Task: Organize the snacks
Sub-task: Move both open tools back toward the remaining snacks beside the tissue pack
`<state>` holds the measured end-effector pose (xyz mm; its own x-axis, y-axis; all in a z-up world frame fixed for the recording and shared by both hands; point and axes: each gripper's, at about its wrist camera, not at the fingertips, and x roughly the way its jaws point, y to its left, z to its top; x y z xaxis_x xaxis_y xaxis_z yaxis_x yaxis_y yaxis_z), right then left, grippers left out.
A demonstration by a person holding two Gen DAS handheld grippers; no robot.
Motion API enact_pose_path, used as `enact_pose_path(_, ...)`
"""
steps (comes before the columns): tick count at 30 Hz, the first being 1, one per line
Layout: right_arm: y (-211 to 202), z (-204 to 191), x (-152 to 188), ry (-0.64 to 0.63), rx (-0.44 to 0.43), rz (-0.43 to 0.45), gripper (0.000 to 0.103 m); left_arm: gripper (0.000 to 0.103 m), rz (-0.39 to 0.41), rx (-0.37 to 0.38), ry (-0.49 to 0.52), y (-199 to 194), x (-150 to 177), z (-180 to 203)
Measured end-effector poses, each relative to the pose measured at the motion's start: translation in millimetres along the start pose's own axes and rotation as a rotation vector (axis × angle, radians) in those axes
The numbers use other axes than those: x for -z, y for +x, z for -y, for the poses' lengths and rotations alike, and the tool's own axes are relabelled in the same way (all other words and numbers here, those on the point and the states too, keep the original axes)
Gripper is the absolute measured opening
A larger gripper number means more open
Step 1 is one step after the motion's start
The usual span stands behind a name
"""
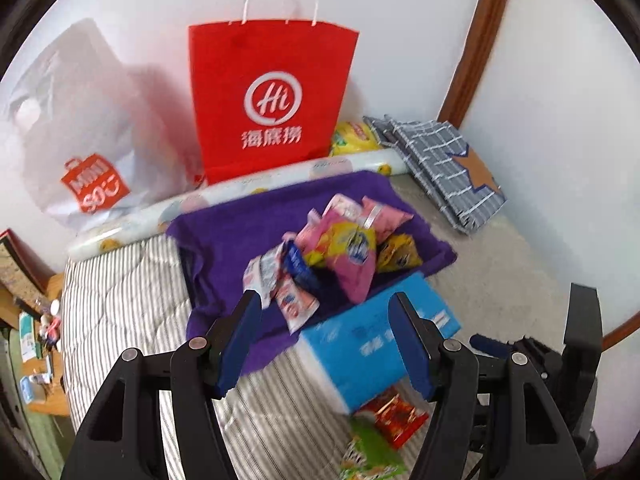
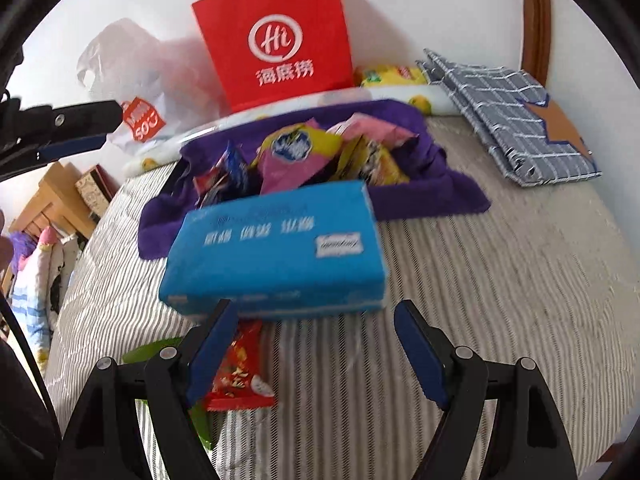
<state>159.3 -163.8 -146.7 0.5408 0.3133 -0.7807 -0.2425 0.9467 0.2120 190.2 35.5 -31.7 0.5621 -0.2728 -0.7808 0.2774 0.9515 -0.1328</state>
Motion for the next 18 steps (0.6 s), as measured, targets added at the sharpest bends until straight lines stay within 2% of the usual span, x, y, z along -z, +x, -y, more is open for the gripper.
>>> enact_pose_path(8, 22, -21, 9, -0.062, 0.030, -0.049, 0.079, 0.066, -0.048, 0.006, -0.036, 8, 37, -20)
enact_pose_path(14, 34, -20, 13, -0.048, 0.042, -0.060, 0.078, 0.065, -0.073, 0.013, -0.137, 8, 59, -49)
enact_pose_path(18, 30, -18, 15, -0.042, 0.008, -0.045, 0.049, 0.065, -0.086, 0.067, -0.244, 10, 73, -71)
